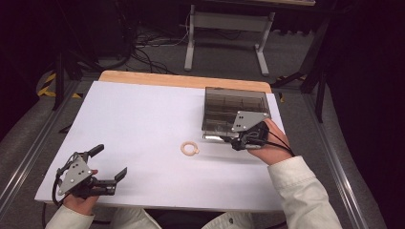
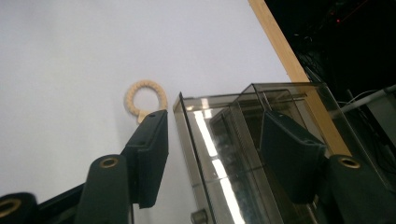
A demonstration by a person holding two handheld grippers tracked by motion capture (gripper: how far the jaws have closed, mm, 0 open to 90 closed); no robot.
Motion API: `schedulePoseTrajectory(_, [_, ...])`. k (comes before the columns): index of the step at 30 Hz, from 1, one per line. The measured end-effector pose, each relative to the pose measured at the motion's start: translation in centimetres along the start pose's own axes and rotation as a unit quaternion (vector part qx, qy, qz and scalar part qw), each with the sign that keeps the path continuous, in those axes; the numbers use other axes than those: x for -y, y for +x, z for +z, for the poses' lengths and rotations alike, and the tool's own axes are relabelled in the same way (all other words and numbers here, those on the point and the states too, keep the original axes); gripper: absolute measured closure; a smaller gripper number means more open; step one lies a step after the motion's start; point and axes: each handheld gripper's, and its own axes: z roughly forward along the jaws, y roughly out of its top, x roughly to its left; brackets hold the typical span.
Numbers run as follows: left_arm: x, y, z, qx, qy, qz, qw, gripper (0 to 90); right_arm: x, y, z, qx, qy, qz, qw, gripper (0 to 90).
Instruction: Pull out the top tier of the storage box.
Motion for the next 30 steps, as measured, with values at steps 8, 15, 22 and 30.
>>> schedulePoseTrajectory(8, [0.0, 0.1, -0.1, 0.000, -0.002, 0.001, 1.0000, 0.1, -1.7, 1.2, 1.7, -0.013, -0.014, 0.007, 0.9998, 42.6])
schedulePoseTrajectory(15, [0.0, 0.2, 0.0, 0.000, -0.002, -0.003, 1.0000, 0.1, -2.8, 2.1, 3.6, -0.025, -0.011, 0.009, 0.9996, 42.5])
schedulePoseTrajectory(22, [0.0, 0.2, 0.0, 0.001, -0.001, -0.003, 1.0000, 0.1, -3.5, 2.5, 5.0, -0.029, -0.003, 0.023, 0.9993, 42.7])
schedulePoseTrajectory(30, [-0.1, 0.3, 0.0, 0.007, -0.002, 0.004, 1.0000, 0.1, -4.0, 3.0, 6.0, -0.027, 0.004, 0.042, 0.9988, 43.2])
